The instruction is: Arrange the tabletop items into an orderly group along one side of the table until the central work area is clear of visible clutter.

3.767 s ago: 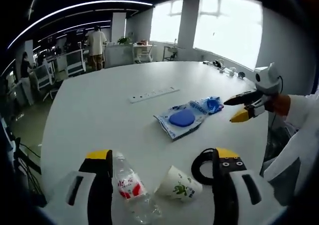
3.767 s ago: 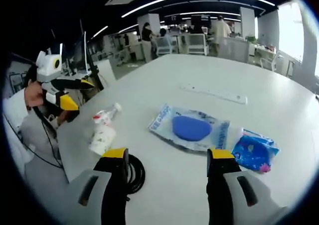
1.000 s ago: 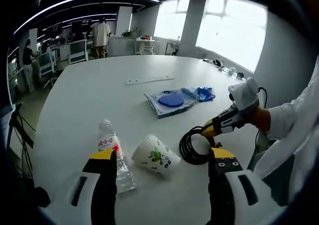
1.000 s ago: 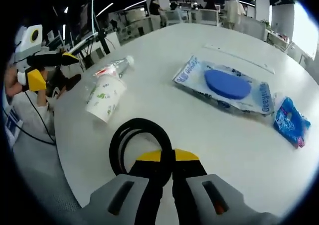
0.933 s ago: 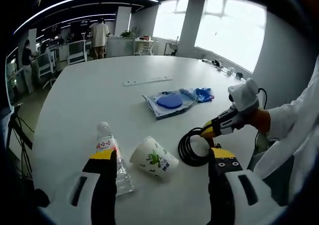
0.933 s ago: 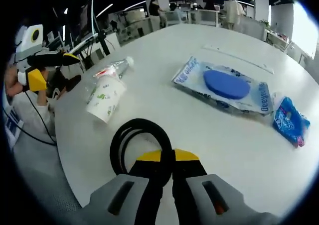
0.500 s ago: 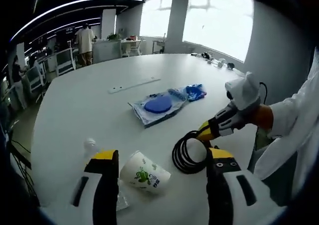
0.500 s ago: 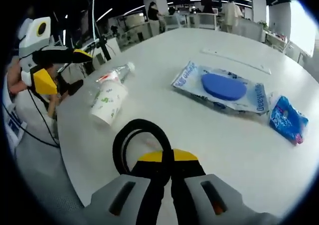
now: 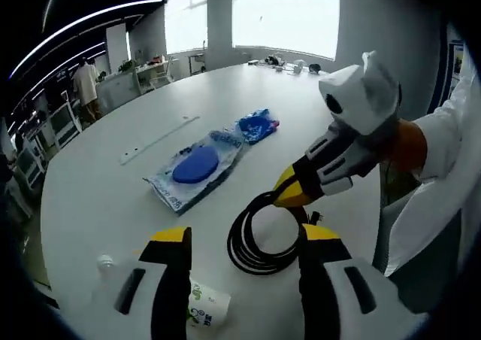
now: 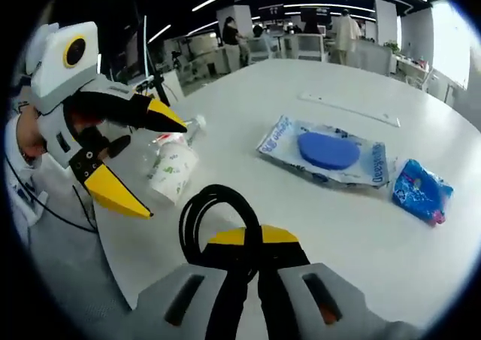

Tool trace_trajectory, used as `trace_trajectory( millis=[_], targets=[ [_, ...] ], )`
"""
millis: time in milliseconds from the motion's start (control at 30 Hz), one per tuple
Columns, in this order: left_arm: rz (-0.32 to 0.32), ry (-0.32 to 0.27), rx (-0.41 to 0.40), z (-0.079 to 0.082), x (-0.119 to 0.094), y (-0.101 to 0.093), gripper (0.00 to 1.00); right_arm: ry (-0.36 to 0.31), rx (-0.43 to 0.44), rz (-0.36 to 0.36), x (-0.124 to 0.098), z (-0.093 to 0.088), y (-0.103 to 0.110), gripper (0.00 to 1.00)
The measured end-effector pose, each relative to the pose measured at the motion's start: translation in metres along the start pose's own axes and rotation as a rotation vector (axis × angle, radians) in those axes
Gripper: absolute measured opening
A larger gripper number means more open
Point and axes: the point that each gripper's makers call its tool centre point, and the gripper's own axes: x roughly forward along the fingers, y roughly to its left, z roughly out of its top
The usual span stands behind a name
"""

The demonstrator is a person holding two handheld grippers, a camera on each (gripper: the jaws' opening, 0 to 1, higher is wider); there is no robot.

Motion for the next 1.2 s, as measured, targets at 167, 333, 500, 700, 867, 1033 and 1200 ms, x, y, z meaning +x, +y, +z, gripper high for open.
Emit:
trace_trajectory(
  millis=[167,333,500,700,867,1033,1200],
  targets=[
    [-0.002,0.012,0.028,0.005,0.013,-0.002,0.45,-0.045,0.015,-0.009,-0.014,0.011,-0.003,0.00],
    [-0.016,0.020,0.058,0.010,0.022,-0.007,0.42,-0.091,0.036,-0.017,-0.029,0.021,-0.007,0.00],
    [-0.027,0.014,0.079,0.019,0.028,-0.012,0.30,-0.112,0.054,-0.028,-0.037,0.020,-0.013,0.00],
    [-0.038,0.030,0.121,0.026,0.039,-0.020,0.22,-0.128,0.089,-0.047,-0.049,0.014,-0.026,0.00],
    [-0.053,0.037,0.150,0.035,0.050,-0.030,0.19,-0.136,0.106,-0.061,-0.060,0.010,-0.037,0.00],
    [-0.081,0.030,0.166,0.052,0.064,-0.040,0.13,-0.146,0.124,-0.079,-0.075,0.004,-0.053,0.00],
    [-0.105,0.039,0.206,0.072,0.081,-0.051,0.12,-0.158,0.139,-0.106,-0.089,0.001,-0.073,0.00]
  ],
)
